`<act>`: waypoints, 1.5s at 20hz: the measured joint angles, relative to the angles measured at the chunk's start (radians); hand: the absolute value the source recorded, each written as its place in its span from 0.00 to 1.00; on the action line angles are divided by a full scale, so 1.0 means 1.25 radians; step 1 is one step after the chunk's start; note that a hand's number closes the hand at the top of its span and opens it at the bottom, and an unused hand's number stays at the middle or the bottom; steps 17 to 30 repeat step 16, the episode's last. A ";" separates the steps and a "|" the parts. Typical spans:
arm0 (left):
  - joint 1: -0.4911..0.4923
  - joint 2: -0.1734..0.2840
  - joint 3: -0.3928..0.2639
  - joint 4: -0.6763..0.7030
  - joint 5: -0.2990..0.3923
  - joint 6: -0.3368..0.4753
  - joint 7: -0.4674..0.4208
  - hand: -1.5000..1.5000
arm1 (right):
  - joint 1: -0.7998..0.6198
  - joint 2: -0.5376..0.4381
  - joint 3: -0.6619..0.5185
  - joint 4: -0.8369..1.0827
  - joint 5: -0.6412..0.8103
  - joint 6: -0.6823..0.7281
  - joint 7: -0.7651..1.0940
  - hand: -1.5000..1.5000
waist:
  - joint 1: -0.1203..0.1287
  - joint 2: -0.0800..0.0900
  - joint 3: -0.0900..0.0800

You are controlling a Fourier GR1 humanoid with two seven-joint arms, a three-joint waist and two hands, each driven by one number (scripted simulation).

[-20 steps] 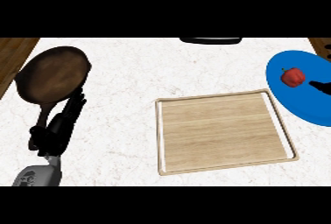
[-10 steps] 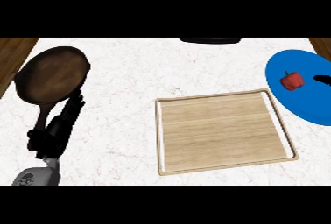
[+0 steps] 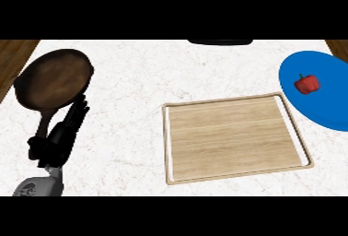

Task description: Pick the bell pepper from the tray and place it in the plate

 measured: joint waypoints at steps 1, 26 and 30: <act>0.000 -0.002 0.001 0.003 0.000 0.000 -0.004 0.50 | 0.013 -0.012 -0.005 -0.001 -0.005 0.018 -0.008 0.00 | 0.001 0.002 0.001; -0.009 -0.006 0.001 -0.002 0.002 -0.001 0.000 0.50 | 0.167 -0.052 0.005 -0.054 -0.002 0.076 -0.072 0.00 | 0.006 0.004 0.006; -0.009 -0.006 0.001 -0.002 0.002 -0.001 0.000 0.50 | 0.167 -0.052 0.005 -0.054 -0.002 0.076 -0.072 0.00 | 0.006 0.004 0.006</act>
